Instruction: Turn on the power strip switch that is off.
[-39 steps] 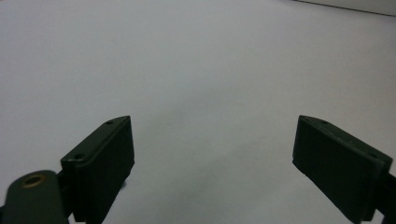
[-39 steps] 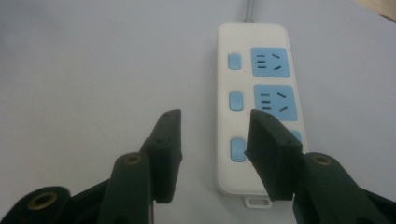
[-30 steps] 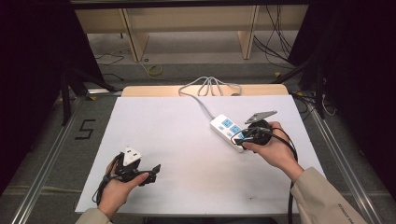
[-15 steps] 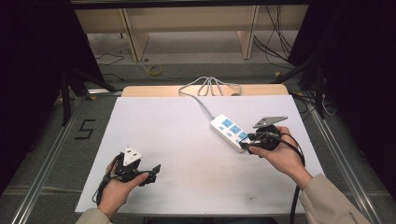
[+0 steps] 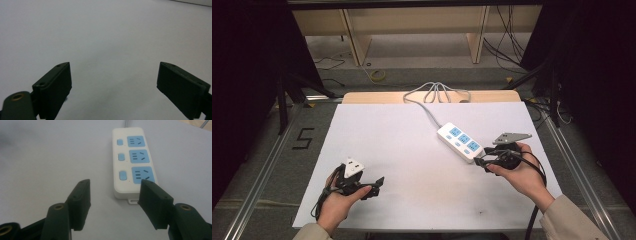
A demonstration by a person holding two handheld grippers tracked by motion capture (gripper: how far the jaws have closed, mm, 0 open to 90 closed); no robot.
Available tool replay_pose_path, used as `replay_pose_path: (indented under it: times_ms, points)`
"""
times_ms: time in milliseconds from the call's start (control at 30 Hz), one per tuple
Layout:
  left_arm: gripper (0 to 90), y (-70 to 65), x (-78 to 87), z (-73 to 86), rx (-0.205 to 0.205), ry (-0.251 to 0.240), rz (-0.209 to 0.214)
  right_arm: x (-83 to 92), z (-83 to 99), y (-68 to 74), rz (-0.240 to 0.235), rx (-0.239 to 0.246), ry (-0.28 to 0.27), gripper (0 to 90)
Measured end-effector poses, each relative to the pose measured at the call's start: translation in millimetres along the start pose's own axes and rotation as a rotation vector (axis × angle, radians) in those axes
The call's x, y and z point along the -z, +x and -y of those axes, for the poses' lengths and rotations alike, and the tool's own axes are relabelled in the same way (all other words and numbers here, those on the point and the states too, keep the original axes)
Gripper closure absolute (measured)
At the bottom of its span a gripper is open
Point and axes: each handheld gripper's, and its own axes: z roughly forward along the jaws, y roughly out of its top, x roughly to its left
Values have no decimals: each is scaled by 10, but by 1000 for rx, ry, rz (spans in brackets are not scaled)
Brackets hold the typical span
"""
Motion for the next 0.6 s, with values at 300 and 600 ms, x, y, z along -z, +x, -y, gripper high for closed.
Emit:
replay_pose_path:
  times_ms: [300,600]
  points:
    - [121,-5,7,2,-2,2,4,65,192,-2,10,-32,-42,375]
    - [120,-1,16,4,-6,5,7,103,376,31,1,-33,-51,351]
